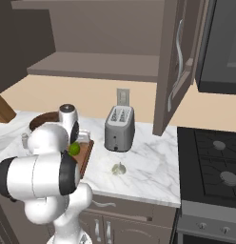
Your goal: Open the cabinet. Place the bowl and condiment on the counter. Then place the lime and garlic on the cutting board.
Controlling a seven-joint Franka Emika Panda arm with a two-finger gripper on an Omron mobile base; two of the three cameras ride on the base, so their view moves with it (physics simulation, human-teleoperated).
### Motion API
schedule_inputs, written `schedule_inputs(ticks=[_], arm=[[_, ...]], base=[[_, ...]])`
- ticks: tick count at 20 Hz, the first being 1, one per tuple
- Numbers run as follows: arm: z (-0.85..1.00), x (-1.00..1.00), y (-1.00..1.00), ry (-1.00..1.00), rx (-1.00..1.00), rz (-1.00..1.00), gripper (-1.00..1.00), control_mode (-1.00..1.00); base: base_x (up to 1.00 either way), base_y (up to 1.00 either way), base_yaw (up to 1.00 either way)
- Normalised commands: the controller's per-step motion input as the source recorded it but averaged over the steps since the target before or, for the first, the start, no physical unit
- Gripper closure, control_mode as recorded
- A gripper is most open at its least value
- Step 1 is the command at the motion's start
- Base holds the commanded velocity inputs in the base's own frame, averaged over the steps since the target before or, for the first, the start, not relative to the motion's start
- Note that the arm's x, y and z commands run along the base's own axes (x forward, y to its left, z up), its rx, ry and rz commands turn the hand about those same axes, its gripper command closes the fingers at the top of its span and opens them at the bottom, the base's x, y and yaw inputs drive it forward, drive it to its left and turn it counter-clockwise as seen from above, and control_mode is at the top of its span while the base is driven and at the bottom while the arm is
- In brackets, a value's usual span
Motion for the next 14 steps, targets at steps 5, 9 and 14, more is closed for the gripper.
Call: schedule_inputs(ticks=[5, 9, 14], arm=[[0.49, -0.54, -0.24, -0.02, 0.04, 0.00, -1.00, -1.00], [0.23, -0.98, -0.84, 0.00, 0.05, -0.01, -1.00, -1.00], [0.00, -0.83, -0.87, 0.01, 0.00, -0.08, -1.00, -1.00]], base=[[0.00, 0.00, 0.00], [0.00, 0.00, 0.00], [0.00, 0.00, 0.00]])
